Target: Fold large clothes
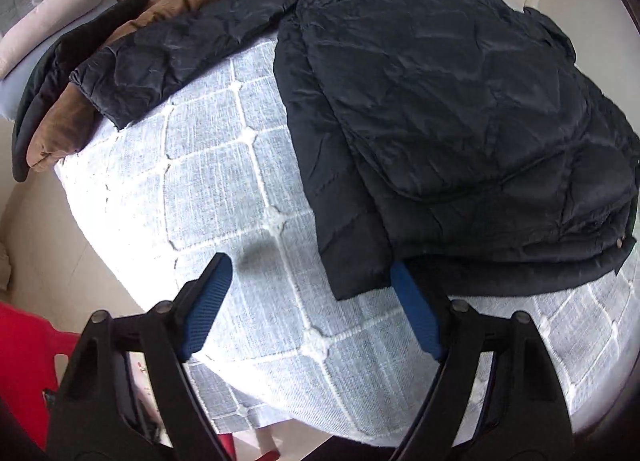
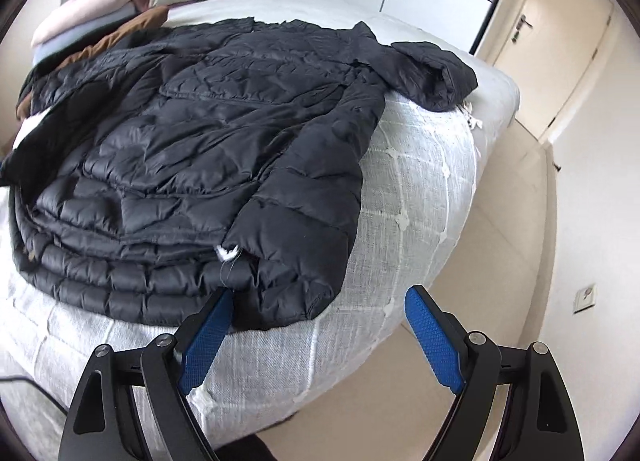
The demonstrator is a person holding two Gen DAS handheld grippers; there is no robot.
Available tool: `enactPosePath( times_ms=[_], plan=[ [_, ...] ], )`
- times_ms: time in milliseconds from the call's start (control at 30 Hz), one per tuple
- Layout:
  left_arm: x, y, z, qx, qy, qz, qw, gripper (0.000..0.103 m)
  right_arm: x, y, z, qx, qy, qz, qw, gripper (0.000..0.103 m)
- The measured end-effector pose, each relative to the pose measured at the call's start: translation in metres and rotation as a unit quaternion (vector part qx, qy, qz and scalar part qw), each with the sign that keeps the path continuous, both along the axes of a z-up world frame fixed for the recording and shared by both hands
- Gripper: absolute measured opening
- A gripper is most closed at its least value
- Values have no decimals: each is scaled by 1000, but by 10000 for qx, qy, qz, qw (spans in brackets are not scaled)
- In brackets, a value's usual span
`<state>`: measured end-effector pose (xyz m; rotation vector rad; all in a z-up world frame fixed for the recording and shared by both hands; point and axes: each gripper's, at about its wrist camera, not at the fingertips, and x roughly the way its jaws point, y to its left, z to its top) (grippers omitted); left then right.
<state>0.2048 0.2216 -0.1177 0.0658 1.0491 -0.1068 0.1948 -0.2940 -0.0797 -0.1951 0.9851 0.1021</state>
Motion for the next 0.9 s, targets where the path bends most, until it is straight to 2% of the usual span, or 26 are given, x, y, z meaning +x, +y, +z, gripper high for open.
enactPosePath(
  times_ms=[33, 67, 100, 133, 167, 200, 233, 300, 333, 400, 433, 500, 533, 600, 667, 733, 767, 800, 900],
  plan=[
    [3, 0, 1, -163, -69, 29, 9998, 63, 3, 1, 0, 71, -25, -16, 10000, 88],
    [6, -1, 1, -275, -87, 17, 9996, 19, 8, 3, 0, 202, -74, -42, 9998, 87],
    [11, -3, -1, -386, -1, 38, 9992, 4, 11, 4, 1, 241, -154, -56, 9996, 84],
    [12, -4, 0, -397, -17, 202, 9990, 4, 13, 6, 2, 241, -222, -59, 9994, 62],
    [10, -3, 4, -452, -123, 336, 9983, 3, 17, 5, 4, 211, -239, -82, 9995, 25],
    [5, 3, 14, -601, -310, 465, 9966, 3, 19, 0, 8, 184, -230, -260, 9992, 10],
    [1, 9, 21, -690, -428, 588, 9950, 3, 17, -9, 14, 343, -321, -442, 9979, 8],
    [-8, 25, 27, -846, -524, 830, 9916, 2, 13, -27, 25, 689, -485, -650, 9943, 8],
    [-8, 30, 22, -926, -404, 852, 9912, 3, 12, -36, 26, 733, -492, -774, 9931, 8],
    [-3, 30, -1, -893, 64, 855, 9923, 3, 21, -55, 5, 1044, 11, -1041, 9891, 8],
    [-2, 26, -12, -806, 219, 840, 9930, 3, 28, -60, -12, 1139, 392, -1170, 9858, 8],
    [-1, 16, -11, -492, 141, 770, 9957, 6, 35, -68, -38, 1433, 814, -1324, 9774, 12],
    [-1, 15, -7, -442, 159, 813, 9956, 7, 34, -72, -40, 1546, 763, -1443, 9744, 18],
    [-8, 12, 4, -150, 71, 791, 9967, 21, 27, -70, -29, 1338, 573, -1457, 9786, 29],
    [-20, 0, 16, 332, -126, 523, 9980, 34, 15, -63, -15, 1024, 385, -1267, 9859, 40],
    [-33, -13, 30, 519, -321, 179, 9980, 47, -1, -50, 0, 655, 252, -951, 9930, 49],
    [-41, -22, 37, 499, -455, -56, 9977, 56, -12, -40, 10, 529, 132, -669, 9963, 55],
    [-48, -30, 43, 443, -555, -246, 9972, 61, -23, -28, 19, 475, 7, -368, 9982, 57],
    [-58, -73, 58, 279, -863, -1081, 9900, 62, -40, 7, 36, 447, -253, 454, 9976, 59]
  ],
)
